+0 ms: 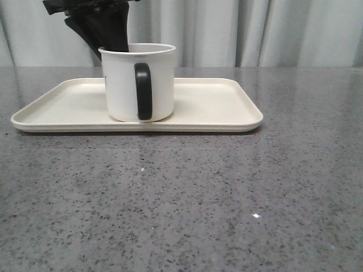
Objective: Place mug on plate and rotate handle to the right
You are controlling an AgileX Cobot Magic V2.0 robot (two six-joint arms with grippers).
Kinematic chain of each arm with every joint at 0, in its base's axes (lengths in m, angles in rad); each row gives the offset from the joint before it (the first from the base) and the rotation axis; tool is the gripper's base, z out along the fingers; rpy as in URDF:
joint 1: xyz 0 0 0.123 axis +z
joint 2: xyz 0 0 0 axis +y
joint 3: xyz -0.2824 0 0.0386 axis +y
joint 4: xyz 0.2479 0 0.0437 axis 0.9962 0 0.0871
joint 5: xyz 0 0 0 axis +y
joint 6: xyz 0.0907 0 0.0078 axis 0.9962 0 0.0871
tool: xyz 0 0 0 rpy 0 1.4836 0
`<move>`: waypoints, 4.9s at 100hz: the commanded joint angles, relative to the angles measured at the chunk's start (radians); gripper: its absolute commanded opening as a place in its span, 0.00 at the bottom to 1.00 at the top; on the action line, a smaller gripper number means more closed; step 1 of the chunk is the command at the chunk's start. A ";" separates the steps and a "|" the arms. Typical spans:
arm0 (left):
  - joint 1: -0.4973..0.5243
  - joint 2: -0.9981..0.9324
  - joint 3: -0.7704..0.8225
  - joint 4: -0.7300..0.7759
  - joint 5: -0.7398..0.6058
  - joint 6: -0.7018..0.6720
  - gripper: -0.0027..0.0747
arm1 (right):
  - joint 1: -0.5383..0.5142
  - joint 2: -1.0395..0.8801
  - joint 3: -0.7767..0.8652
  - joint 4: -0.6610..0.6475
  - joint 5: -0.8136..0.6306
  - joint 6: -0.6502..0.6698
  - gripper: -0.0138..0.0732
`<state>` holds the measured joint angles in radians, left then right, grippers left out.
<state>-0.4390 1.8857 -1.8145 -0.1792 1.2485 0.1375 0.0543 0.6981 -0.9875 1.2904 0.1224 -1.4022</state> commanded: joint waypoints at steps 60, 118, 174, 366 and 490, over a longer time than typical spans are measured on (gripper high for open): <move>-0.006 -0.063 -0.116 -0.044 0.015 -0.016 0.47 | 0.000 0.003 -0.034 0.009 -0.023 -0.007 0.62; -0.005 -0.256 -0.450 0.227 0.015 -0.093 0.47 | 0.000 0.015 -0.035 0.008 -0.016 -0.007 0.62; -0.005 -0.544 -0.417 0.452 0.015 -0.172 0.47 | 0.000 0.263 -0.311 -0.003 0.233 -0.006 0.62; -0.005 -1.098 0.626 0.651 -0.062 -0.451 0.47 | 0.236 0.824 -0.655 -0.360 0.640 0.364 0.62; -0.005 -1.097 0.630 0.645 -0.040 -0.451 0.01 | 0.366 1.052 -0.681 -0.457 0.715 0.415 0.62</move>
<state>-0.4390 0.7917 -1.1621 0.4463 1.2552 -0.3046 0.4150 1.7921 -1.6347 0.8005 0.8644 -0.9886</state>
